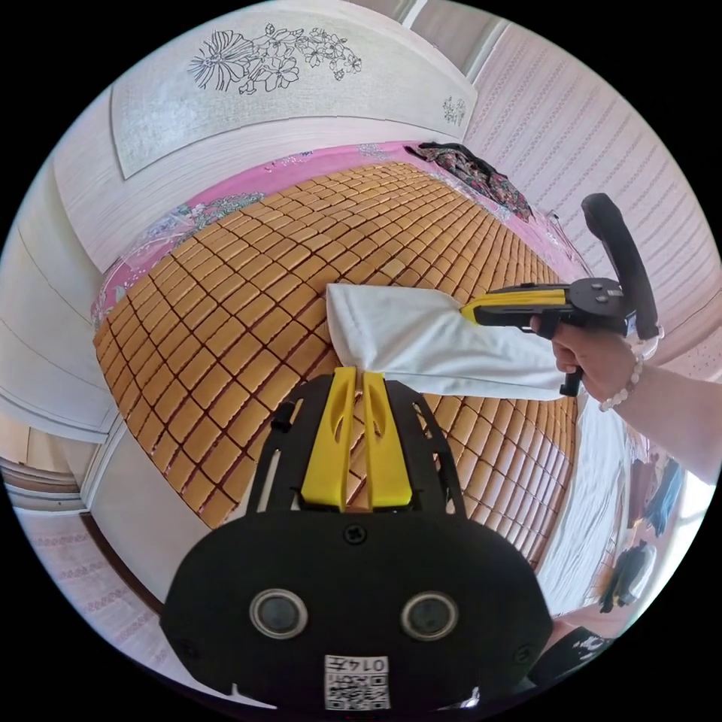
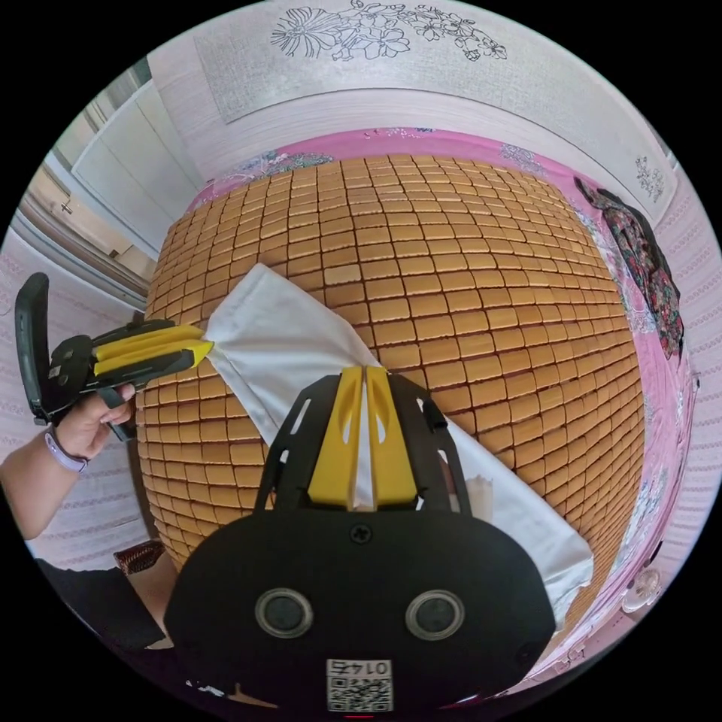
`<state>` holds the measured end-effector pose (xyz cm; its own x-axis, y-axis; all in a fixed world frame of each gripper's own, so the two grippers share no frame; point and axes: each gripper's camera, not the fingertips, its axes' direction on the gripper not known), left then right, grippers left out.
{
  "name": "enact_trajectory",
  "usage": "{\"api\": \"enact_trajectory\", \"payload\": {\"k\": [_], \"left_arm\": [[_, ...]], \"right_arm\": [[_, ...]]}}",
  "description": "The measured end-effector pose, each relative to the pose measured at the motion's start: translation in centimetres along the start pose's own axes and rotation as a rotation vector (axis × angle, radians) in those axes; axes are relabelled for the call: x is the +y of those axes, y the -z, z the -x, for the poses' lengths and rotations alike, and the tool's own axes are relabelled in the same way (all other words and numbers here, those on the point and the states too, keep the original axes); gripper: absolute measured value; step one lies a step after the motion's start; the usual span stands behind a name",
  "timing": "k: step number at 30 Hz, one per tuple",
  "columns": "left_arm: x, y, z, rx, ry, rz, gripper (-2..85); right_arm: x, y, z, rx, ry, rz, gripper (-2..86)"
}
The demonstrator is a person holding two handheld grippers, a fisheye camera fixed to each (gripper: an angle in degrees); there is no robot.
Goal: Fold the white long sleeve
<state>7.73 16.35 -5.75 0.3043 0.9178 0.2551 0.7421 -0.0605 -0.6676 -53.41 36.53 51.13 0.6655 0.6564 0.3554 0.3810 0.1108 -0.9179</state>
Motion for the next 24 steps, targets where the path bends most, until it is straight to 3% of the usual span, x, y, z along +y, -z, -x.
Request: {"api": "enact_trajectory", "payload": {"k": [9, 15, 20, 24], "left_arm": [[0.0, 8.2, -12.7, 0.041, -0.153, -0.226, -0.9], [-0.4, 13.2, -23.7, 0.133, -0.242, -0.357, -0.8], [1.0, 18.4, -39.5, 0.435, -0.57, -0.454, -0.5], [4.8, 17.4, -51.0, 0.679, -0.756, -0.252, -0.1]], "right_arm": [[11.0, 5.9, -2.3, 0.013, -0.023, -0.181, 0.1], [22.4, 11.3, -6.1, -0.003, -0.157, -0.34, 0.3], [42.4, 19.8, -9.8, 0.002, -0.433, -0.658, 1.1], [58.1, 20.4, -9.5, 0.028, -0.629, -0.604, 3.8]]}}
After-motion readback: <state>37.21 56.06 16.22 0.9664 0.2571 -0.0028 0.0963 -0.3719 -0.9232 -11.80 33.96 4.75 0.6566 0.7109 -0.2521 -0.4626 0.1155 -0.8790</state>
